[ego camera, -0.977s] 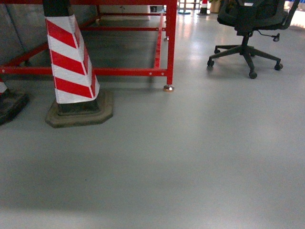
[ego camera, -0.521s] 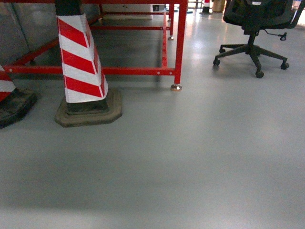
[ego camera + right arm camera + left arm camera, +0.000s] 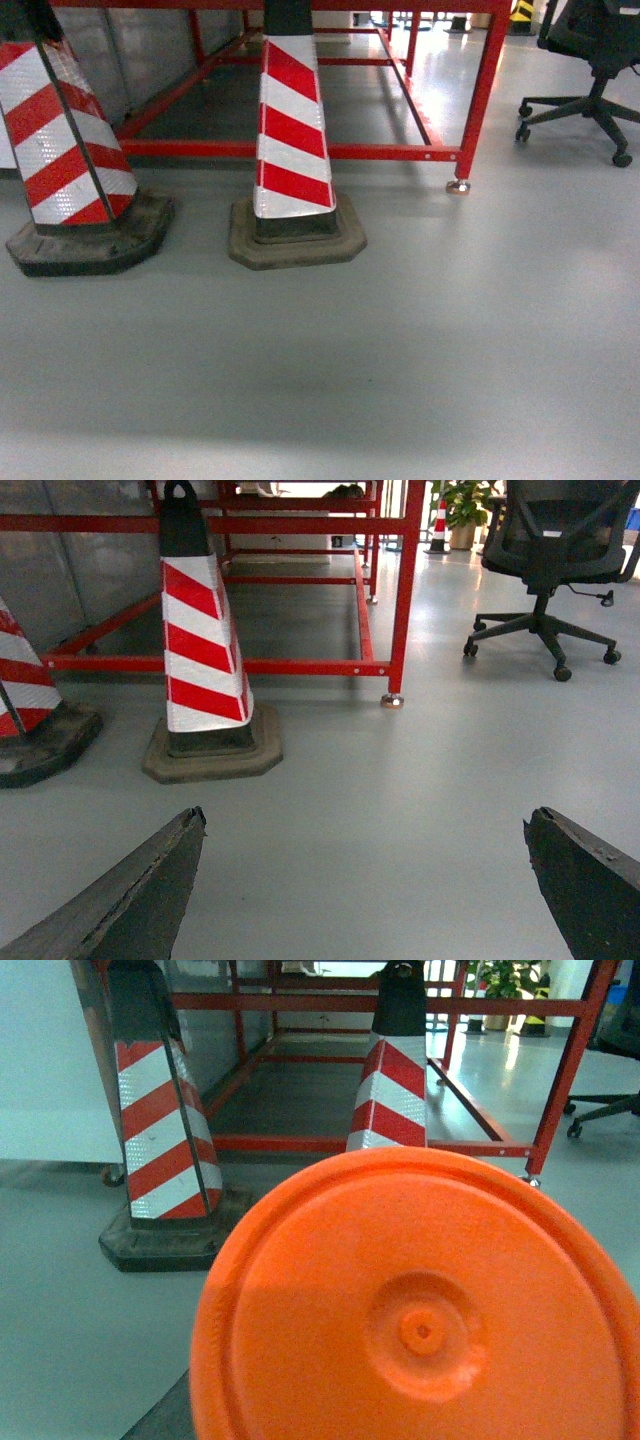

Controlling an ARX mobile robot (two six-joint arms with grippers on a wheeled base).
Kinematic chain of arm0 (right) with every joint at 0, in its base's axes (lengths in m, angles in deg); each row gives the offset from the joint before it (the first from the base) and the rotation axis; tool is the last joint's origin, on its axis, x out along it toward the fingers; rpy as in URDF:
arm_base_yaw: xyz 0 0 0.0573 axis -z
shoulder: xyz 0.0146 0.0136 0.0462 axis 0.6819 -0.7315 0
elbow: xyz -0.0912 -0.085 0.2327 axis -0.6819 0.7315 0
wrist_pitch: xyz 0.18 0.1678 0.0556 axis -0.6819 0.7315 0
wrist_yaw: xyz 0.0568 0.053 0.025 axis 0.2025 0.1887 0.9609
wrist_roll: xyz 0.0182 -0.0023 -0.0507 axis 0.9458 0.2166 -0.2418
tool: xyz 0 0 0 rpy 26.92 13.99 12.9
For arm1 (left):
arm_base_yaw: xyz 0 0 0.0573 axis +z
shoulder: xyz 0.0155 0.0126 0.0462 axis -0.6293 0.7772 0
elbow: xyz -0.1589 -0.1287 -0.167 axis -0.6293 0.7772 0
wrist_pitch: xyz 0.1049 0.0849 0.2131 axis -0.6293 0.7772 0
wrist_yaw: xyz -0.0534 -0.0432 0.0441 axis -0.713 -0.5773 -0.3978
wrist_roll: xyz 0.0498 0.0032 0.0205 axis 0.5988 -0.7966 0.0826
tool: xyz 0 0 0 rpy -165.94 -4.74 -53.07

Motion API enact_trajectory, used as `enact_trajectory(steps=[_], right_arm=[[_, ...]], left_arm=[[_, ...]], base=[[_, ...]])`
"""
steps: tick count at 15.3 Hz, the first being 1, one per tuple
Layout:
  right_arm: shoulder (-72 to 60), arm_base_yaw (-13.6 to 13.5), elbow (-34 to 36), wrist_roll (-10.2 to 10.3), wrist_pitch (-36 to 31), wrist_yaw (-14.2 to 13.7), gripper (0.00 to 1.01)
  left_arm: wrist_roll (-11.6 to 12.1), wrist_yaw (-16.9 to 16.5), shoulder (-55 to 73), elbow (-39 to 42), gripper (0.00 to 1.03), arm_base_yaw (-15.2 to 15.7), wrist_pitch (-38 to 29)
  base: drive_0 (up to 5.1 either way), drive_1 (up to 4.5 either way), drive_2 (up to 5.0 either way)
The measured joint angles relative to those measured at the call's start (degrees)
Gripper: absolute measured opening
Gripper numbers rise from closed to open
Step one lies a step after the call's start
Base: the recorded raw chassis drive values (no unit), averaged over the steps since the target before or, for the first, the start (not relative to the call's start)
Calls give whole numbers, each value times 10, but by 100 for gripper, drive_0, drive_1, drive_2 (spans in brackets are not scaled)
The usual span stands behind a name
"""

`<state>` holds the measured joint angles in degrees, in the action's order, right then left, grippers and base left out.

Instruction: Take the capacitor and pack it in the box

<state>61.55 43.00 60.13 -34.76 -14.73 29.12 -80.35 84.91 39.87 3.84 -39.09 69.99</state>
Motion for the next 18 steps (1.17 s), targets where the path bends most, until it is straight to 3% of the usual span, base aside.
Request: enact_trajectory(steps=[11,18], right_arm=[[0,0,0,0,0,0,98],[0,0,0,0,-2,0,98]], left_arm=[[0,1,0,0,44,0,0],[0,1,0,0,44,0,-1]], base=[[0,0,0],[-5,391,-400]])
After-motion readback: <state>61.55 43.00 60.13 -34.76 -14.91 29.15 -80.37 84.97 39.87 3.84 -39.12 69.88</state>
